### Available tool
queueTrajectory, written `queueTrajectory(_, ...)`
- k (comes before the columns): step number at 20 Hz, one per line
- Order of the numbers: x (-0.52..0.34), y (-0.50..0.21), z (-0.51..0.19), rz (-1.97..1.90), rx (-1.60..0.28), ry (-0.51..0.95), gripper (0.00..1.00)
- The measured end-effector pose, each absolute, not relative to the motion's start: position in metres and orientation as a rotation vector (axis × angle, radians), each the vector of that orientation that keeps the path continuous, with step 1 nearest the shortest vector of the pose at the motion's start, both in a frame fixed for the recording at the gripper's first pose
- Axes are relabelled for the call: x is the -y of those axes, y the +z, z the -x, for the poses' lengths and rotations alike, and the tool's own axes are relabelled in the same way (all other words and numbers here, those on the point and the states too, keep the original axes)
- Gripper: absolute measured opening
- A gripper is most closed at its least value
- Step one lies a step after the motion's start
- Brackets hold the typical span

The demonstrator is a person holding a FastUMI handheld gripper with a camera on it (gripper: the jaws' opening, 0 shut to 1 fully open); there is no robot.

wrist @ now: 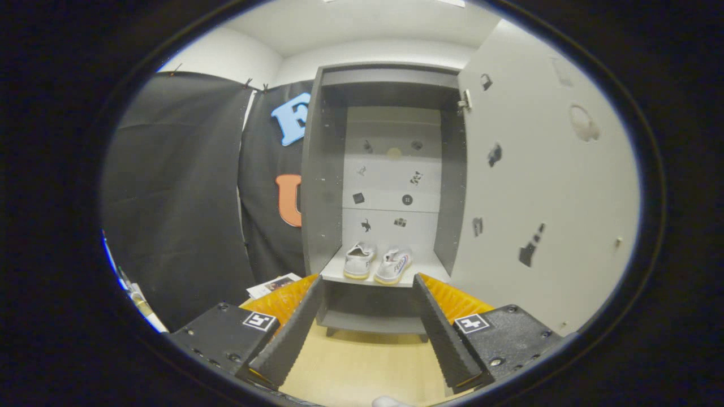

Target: Open the shoe cabinet door, grab the shoes and put them into the shoe cabinet, then close the shoe cabinet door.

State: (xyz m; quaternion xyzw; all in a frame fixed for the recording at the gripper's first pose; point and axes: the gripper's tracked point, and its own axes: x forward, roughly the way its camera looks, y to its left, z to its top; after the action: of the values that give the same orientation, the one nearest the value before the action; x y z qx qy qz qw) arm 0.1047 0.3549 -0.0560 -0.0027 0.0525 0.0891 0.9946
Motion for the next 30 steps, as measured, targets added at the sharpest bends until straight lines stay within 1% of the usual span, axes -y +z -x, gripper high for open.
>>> queueTrajectory(9, -0.214, -0.052, 0.017, -0.007, -0.111, 0.017, 0.99)
queueTrajectory(14, -0.137, -0.065, 0.043, 0.001, -0.116, -0.09, 0.99)
queueTrajectory(19, -0.071, -0.079, 0.029, -0.026, -0.136, -0.119, 1.0)
queueTrajectory(23, -0.034, -0.084, -0.007, -0.039, -0.142, -0.109, 1.0)
queueTrajectory(26, -0.024, -0.085, -0.04, -0.049, -0.145, -0.062, 0.99)
queueTrajectory(30, -0.036, -0.078, -0.077, -0.066, -0.144, 0.025, 1.0)
